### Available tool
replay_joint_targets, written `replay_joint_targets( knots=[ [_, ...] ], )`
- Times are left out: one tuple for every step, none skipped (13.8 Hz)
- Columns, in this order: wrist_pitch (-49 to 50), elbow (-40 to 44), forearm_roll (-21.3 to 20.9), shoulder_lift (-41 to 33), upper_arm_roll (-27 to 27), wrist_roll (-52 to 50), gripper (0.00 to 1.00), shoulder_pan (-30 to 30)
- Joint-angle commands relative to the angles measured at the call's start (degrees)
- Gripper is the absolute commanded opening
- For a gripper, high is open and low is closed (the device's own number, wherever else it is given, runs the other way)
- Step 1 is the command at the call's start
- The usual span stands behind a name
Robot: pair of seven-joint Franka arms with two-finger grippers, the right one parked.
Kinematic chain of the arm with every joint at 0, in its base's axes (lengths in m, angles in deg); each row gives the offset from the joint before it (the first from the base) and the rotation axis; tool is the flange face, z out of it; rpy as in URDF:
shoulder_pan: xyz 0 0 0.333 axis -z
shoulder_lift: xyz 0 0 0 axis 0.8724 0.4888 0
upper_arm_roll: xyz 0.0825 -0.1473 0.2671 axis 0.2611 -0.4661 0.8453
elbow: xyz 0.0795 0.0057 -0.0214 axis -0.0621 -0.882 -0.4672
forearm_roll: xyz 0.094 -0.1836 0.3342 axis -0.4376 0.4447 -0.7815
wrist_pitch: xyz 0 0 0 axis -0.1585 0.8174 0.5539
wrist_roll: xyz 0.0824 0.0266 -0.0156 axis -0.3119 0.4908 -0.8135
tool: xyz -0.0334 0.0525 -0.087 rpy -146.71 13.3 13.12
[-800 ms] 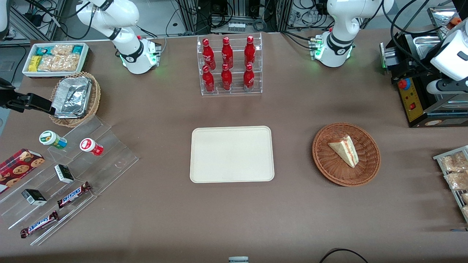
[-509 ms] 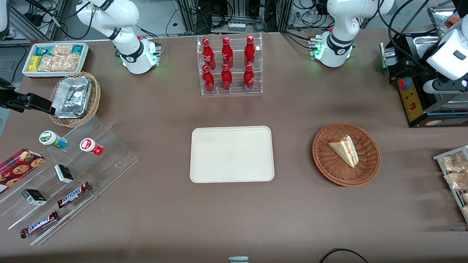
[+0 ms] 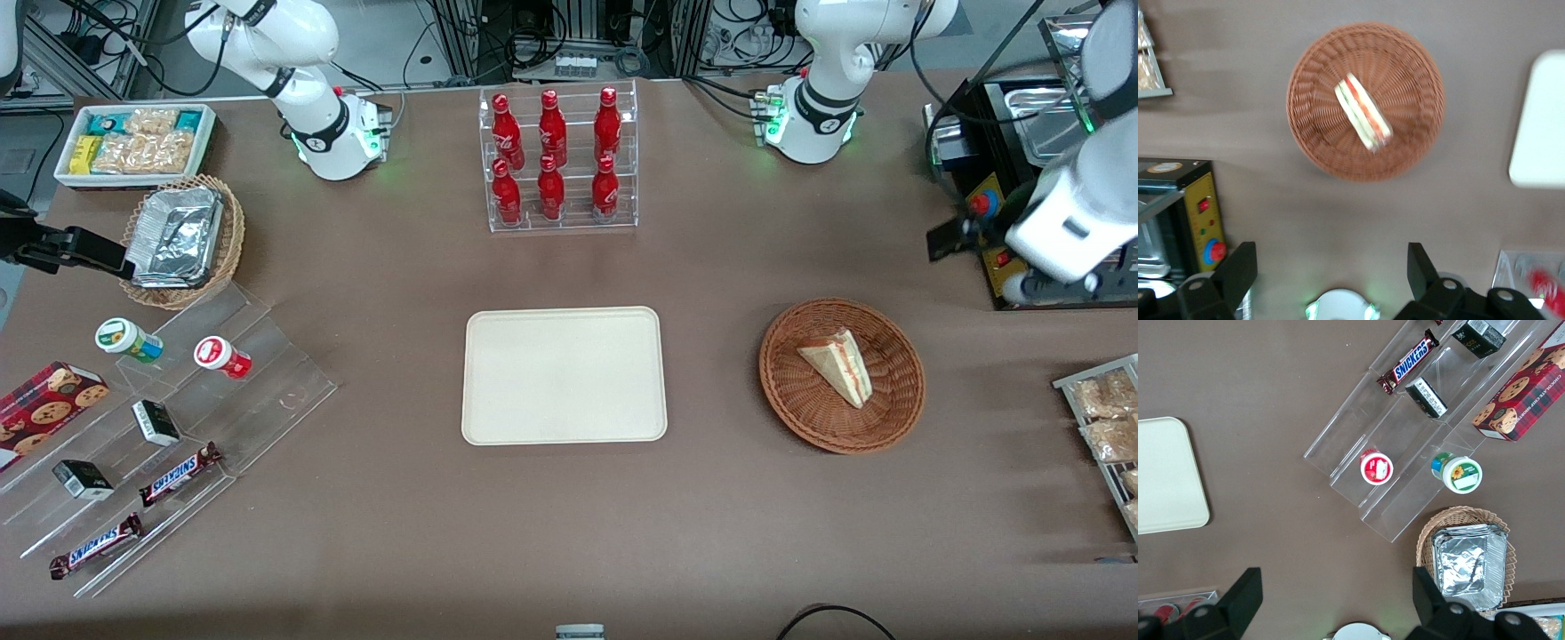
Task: Place sandwich from basket to tray
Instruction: 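Move the left gripper over the wrapped sandwich in the wicker basket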
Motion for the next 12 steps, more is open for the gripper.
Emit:
replay_joint_targets(
  knots=[
    [-10.4,-9.3,-0.6,-0.9,0.4,-11.2,0.99,0.2],
    [-15.4,-12.8,-0.1,-1.1,0.4,-14.8,0.99,0.3],
    [-19.3,-15.7,-0.1,-0.9,0.4,-18.4,0.99,0.3],
    [-22.9,-18.6,-0.2,-1.0,0.3,-21.2,0.99,0.4],
    [-28.0,-22.8,-0.2,-1.3,0.3,-24.3,0.99,0.5],
    [-33.7,-26.8,-0.2,-1.8,0.3,-28.0,0.99,0.6],
    [-38.7,-30.9,-0.2,-2.2,0.2,-31.3,0.99,0.8],
    [-44.2,-34.8,0.1,-2.9,0.2,-34.0,0.99,0.8],
    [-48.7,-37.5,0.3,-3.4,0.1,-36.7,0.99,0.8],
    [-51.9,-39.0,0.3,-3.0,0.1,-39.9,0.99,0.8],
    [-53.3,-39.4,0.3,-2.4,-0.1,-41.1,0.99,1.0],
    [-53.5,-40.0,0.3,-2.1,-0.1,-41.2,0.99,1.2]
  ],
)
